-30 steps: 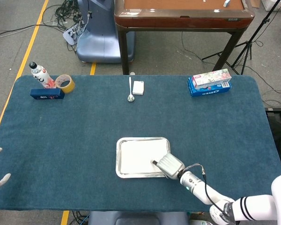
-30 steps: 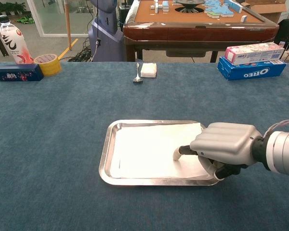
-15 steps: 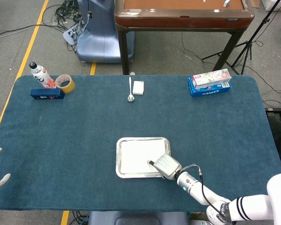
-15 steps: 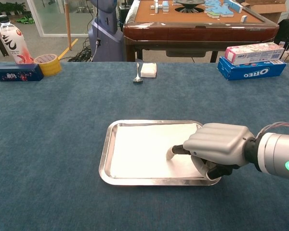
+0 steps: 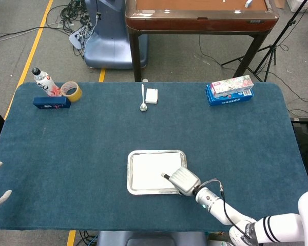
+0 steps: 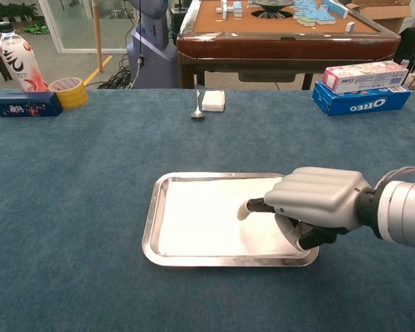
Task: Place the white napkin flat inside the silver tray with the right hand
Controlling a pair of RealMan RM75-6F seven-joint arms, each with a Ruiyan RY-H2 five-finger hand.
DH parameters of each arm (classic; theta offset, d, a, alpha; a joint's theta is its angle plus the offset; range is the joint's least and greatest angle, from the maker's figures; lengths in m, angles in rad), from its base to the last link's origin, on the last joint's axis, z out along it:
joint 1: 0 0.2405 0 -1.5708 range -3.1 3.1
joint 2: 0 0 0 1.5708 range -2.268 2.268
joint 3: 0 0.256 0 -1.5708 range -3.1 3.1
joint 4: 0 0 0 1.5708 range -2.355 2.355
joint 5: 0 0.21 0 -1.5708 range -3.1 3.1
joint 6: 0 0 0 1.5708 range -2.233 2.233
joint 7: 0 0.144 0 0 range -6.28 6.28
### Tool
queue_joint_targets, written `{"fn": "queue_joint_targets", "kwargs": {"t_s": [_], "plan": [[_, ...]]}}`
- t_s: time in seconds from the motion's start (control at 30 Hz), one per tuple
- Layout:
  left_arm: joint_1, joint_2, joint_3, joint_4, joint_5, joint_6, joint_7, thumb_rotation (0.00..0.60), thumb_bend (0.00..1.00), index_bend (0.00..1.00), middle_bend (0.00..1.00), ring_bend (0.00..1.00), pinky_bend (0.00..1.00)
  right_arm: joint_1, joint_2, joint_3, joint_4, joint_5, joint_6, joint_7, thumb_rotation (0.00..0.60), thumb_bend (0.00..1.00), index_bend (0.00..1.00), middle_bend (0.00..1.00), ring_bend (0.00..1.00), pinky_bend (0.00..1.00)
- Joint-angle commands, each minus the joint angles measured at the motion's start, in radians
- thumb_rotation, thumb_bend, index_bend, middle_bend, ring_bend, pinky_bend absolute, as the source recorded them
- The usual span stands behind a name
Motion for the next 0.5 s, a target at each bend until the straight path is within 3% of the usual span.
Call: {"fn": "queue_joint_targets", "kwargs": {"t_s": [0.03,0.5], "plan": [[-0.001,0.001,-0.001,-0.002,-0.001,-0.001,0.002,0.6,0.17,0.23,0.0,0.0,0.24,-0.003,0.018,-0.01,-0.015,0.0,0.007,-0.009,0.6,1.0,0.16,1.0,0.95,0.93],[-0.003,-0.006,0.001,-0.001,0.0,-0.005,0.013,0.6,0.17,0.23,0.0,0.0,0.24,-0.021,0.068,-0.053,-0.059,-0.002,0.021,-0.028,0.6,1.0,0.16,1.0,0.95,0.93]]}}
